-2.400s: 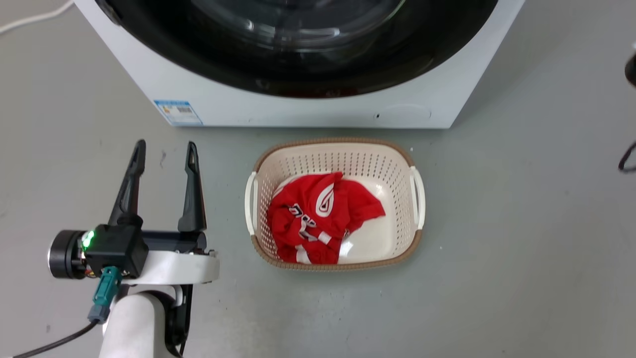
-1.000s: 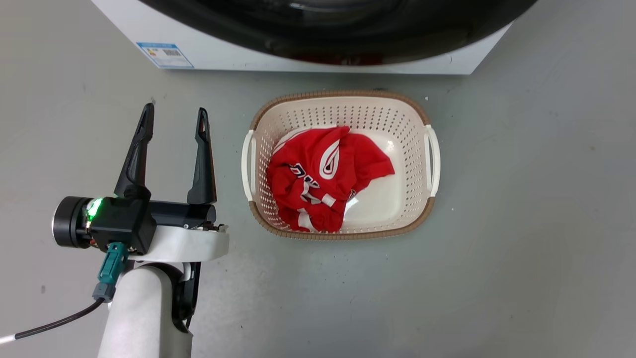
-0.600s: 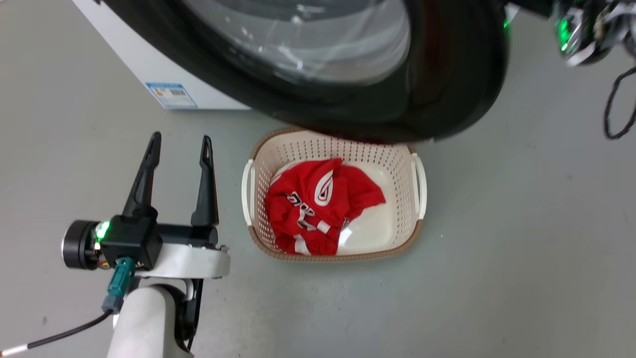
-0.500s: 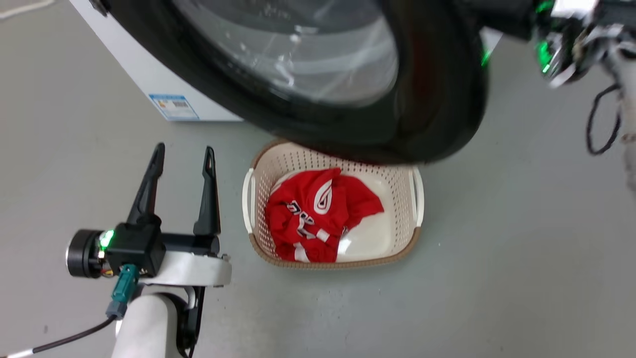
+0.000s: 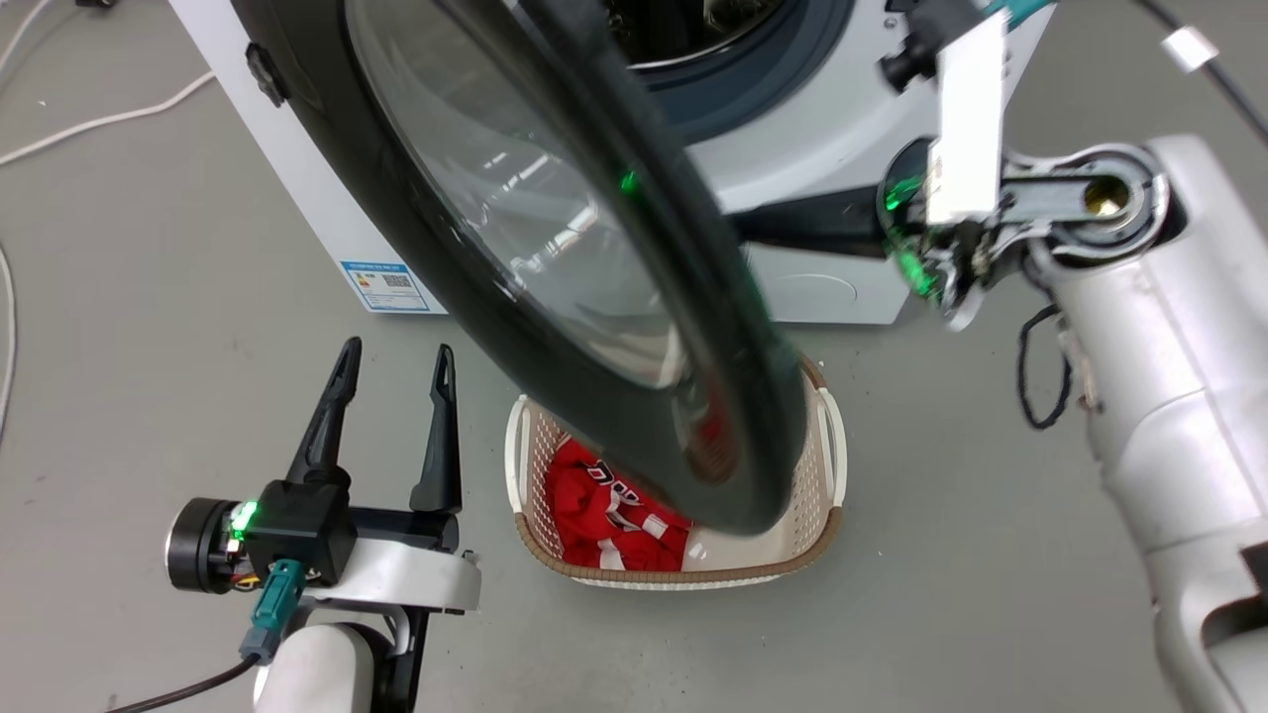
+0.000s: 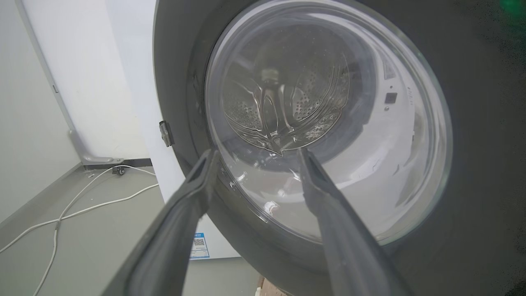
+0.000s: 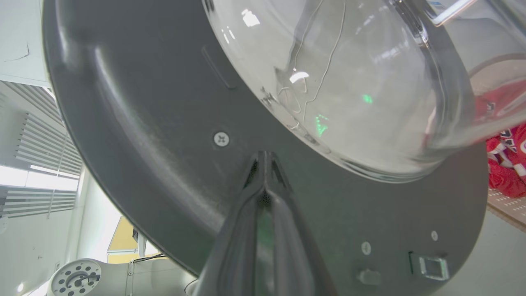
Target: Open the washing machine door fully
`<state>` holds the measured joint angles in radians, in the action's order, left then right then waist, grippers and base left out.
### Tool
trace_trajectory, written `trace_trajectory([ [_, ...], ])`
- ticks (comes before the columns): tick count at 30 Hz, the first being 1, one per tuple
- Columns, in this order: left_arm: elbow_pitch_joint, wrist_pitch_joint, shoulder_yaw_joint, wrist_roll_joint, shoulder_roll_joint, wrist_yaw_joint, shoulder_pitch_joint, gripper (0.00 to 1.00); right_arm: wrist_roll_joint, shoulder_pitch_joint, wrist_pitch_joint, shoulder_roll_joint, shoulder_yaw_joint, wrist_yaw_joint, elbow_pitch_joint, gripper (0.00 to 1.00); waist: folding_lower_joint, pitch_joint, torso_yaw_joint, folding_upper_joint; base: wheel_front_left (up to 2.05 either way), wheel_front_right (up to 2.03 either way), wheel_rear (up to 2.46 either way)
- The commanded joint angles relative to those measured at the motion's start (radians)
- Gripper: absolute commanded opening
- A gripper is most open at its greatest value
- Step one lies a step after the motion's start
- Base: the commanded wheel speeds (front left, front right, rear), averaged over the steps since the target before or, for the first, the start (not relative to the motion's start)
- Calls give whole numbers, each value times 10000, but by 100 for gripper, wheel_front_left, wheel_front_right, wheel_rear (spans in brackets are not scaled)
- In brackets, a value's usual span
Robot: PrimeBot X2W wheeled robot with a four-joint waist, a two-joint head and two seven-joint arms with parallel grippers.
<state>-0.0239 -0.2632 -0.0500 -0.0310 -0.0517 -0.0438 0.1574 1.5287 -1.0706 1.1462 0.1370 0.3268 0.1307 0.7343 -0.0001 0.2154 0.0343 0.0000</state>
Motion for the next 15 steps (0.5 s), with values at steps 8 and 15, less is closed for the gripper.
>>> trace_trajectory([
  [8,-52,-25,-172,-125,18,90,-287,100,177,1140,157,-491,323,0,-946,0,1,-368,193,0,0,0,0],
  [15,-60,-25,-198,-182,18,170,-383,100,-87,1868,-1096,-531,-43,0,-1715,0,1,-515,157,0,0,0,0],
])
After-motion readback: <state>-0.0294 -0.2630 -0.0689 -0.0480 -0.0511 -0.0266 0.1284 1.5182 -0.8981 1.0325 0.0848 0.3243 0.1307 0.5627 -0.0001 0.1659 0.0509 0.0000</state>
